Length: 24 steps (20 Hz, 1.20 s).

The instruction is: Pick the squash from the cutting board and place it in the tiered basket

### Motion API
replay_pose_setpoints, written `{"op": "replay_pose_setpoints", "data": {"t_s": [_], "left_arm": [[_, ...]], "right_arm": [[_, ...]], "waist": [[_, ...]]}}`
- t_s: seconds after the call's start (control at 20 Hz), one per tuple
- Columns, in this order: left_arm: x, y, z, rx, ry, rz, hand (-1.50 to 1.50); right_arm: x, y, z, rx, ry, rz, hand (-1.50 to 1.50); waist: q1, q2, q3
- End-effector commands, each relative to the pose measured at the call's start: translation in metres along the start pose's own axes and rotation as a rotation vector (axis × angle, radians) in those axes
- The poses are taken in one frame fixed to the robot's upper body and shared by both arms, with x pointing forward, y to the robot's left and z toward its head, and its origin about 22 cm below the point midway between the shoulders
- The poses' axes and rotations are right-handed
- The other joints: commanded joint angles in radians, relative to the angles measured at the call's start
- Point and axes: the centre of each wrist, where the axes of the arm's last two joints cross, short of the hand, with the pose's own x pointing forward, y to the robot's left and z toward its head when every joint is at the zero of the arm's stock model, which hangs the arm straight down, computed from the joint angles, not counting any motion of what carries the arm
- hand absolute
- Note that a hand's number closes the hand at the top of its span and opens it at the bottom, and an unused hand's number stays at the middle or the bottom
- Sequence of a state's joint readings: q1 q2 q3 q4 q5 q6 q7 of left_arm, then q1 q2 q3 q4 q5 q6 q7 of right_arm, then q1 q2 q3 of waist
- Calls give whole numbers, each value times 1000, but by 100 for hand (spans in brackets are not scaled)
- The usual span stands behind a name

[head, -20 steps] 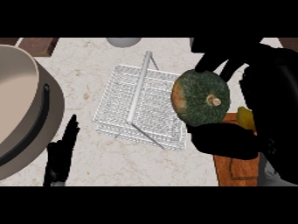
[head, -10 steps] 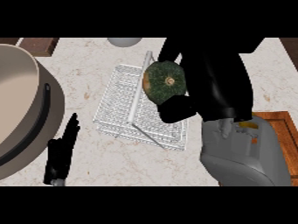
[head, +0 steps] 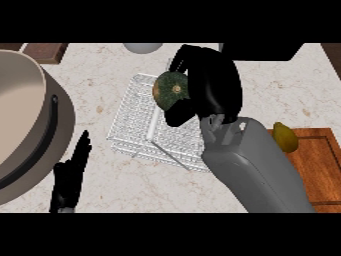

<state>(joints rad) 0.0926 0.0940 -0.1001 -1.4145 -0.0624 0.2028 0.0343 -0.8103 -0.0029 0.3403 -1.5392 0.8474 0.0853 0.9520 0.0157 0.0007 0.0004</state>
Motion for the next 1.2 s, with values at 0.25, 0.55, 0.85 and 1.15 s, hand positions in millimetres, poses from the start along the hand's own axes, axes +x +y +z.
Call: {"op": "replay_pose_setpoints", "data": {"t_s": [0.25, 0.55, 0.85, 1.15], "left_arm": [[-8, -5, -7, -7, -10, 1, 0], [2, 1, -5, -5, -9, -5, 0], [8, 6, -12, 6, -6, 6, 0], [-20, 13, 9, 53, 10, 8, 0]], "right_arm": [[-21, 26, -8, 77, 95, -409, -150], [-34, 22, -7, 7, 55, -651, -150], [-56, -22, -18, -322, 75, -720, -150], [-114, -98, 7, -491, 209, -703, -150]], "waist": [[6, 3, 0], [0, 1, 0], [-25, -3, 0], [-41, -10, 0]]}}
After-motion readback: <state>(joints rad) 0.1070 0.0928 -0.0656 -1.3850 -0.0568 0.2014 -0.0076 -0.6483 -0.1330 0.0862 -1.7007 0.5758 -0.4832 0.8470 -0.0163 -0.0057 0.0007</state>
